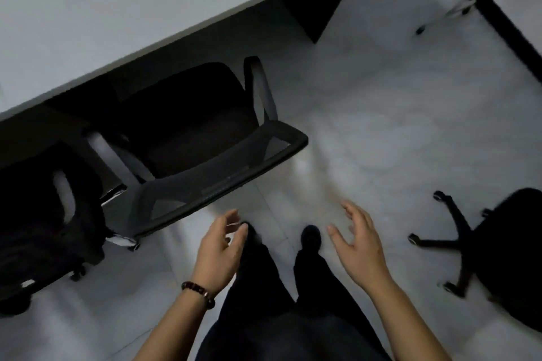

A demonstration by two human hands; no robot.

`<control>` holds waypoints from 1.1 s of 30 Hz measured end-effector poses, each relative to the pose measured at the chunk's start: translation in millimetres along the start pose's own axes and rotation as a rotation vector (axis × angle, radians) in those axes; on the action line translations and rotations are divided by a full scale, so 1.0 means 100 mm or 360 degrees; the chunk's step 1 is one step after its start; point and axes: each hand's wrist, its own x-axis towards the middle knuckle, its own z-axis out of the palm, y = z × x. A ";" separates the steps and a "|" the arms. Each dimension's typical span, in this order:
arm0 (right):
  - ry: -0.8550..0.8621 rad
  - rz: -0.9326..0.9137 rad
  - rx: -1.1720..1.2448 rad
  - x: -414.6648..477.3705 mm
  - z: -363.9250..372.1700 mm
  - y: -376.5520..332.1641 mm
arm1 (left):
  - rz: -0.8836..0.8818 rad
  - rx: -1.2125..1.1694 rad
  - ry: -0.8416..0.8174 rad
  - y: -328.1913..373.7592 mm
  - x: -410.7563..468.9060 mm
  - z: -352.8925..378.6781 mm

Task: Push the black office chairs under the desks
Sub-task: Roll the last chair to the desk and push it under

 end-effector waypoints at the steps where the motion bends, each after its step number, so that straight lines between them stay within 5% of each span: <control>1: 0.0096 0.0059 0.0057 -0.09 -0.11 0.10 | 0.0062 0.0038 -0.0069 0.09 0.06 0.08; 13: 0.1310 0.0433 0.0533 -1.70 -1.77 1.60 | 0.1025 0.0310 -0.0566 1.83 -0.56 1.99; 25: 0.1740 0.0794 0.0683 -3.45 -2.94 3.75 | 0.1348 0.0555 -0.1104 2.22 -2.70 4.96; 33: 0.1852 0.0864 0.0759 -3.47 -3.70 4.85 | 0.1365 0.0696 -0.1237 2.44 -2.93 6.30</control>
